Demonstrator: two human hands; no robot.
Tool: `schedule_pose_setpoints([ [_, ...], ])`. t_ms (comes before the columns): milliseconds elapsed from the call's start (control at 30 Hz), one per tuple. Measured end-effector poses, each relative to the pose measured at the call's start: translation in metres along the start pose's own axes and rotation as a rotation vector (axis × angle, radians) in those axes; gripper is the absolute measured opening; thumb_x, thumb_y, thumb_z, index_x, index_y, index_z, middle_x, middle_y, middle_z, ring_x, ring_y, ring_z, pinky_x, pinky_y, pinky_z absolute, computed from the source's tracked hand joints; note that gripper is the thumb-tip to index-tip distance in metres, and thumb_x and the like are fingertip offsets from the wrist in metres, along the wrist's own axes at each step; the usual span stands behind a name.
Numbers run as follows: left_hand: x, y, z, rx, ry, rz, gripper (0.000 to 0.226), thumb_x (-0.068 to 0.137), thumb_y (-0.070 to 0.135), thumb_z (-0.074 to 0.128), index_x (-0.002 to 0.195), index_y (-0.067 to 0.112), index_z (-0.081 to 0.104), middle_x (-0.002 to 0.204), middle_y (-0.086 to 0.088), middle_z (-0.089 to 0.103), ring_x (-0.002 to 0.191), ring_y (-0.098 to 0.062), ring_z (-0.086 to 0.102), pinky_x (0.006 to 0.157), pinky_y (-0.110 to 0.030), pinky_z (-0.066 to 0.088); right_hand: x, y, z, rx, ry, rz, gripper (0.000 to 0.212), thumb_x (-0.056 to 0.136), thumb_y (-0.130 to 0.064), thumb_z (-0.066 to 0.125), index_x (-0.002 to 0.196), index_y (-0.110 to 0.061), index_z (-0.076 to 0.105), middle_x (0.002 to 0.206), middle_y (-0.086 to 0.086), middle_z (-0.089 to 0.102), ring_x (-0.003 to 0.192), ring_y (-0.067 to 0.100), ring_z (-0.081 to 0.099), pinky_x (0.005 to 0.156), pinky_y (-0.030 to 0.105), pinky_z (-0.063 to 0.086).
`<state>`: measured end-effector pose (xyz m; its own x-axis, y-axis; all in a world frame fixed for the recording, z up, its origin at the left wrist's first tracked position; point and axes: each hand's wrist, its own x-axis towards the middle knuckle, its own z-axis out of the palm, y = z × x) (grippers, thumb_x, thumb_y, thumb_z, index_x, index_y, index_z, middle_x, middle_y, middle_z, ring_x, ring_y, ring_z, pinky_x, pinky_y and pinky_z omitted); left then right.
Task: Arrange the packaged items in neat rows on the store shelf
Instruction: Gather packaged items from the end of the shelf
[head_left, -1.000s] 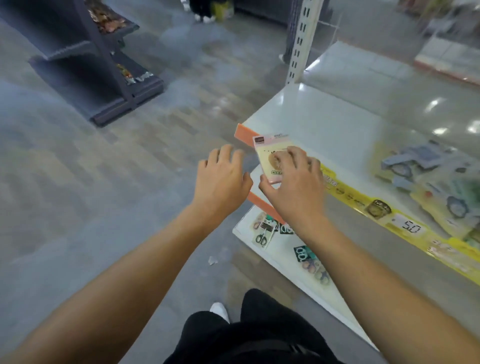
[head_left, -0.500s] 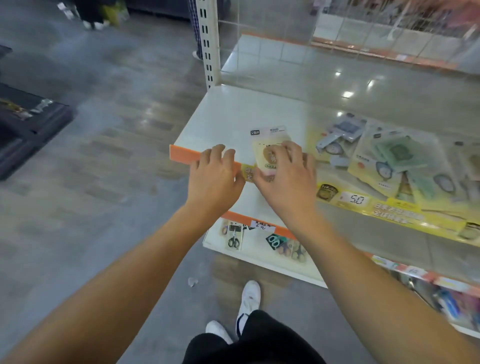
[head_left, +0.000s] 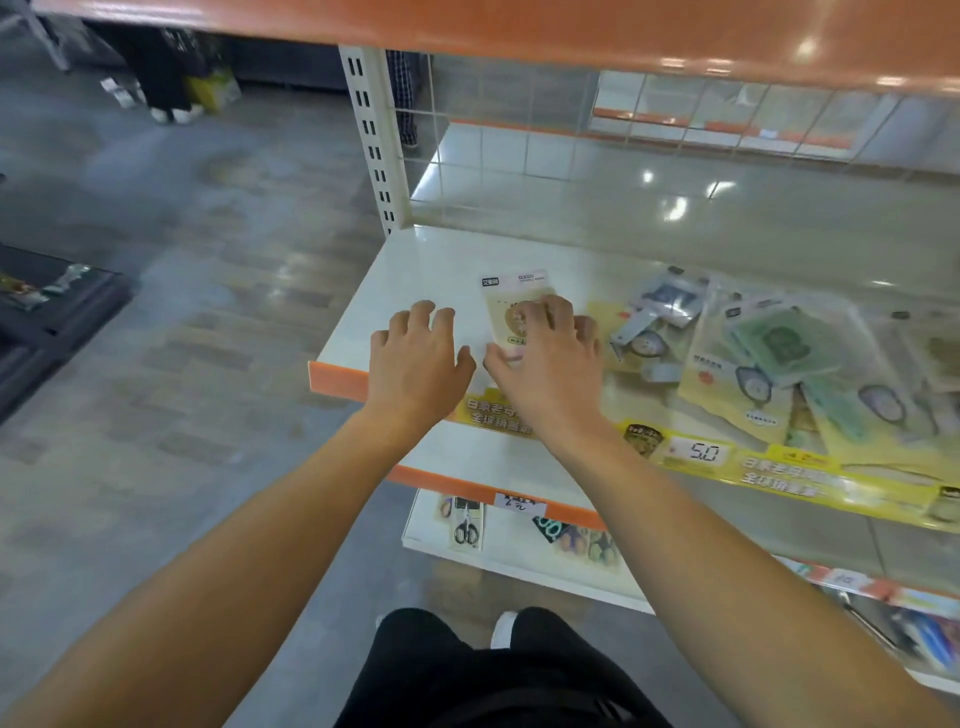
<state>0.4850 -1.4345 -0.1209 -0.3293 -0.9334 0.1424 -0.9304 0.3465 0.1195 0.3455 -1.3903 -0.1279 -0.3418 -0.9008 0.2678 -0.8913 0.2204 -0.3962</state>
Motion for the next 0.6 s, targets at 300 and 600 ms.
schedule_pose_setpoints([
  [300, 0.033, -0.008, 0.012, 0.003, -0.066, 0.066, 0.051, 0.094, 0.04, 0.045, 0.137, 0.014, 0.041, 0.144, -0.009, 0.04, 0.128, -0.033, 0.041, 0.098, -0.046, 0.036, 0.023, -0.003, 0.025, -0.047, -0.071, 0.092, 0.047, 0.087, -0.046, 0.056, 0.126, -0.02, 0.052, 0.135, 0.003, 0.042, 0.117, 0.033, 0.038, 0.098, 0.038, 0.034],
  [600, 0.055, -0.026, 0.019, 0.011, -0.114, 0.123, 0.047, 0.094, 0.039, 0.044, 0.134, 0.015, 0.043, 0.143, -0.009, 0.039, 0.127, -0.032, 0.041, 0.097, -0.045, 0.036, 0.047, -0.017, 0.05, 0.08, -0.079, 0.188, 0.049, 0.081, -0.043, 0.065, 0.118, -0.015, 0.051, 0.129, 0.005, 0.043, 0.117, 0.029, 0.038, 0.096, 0.037, 0.039],
])
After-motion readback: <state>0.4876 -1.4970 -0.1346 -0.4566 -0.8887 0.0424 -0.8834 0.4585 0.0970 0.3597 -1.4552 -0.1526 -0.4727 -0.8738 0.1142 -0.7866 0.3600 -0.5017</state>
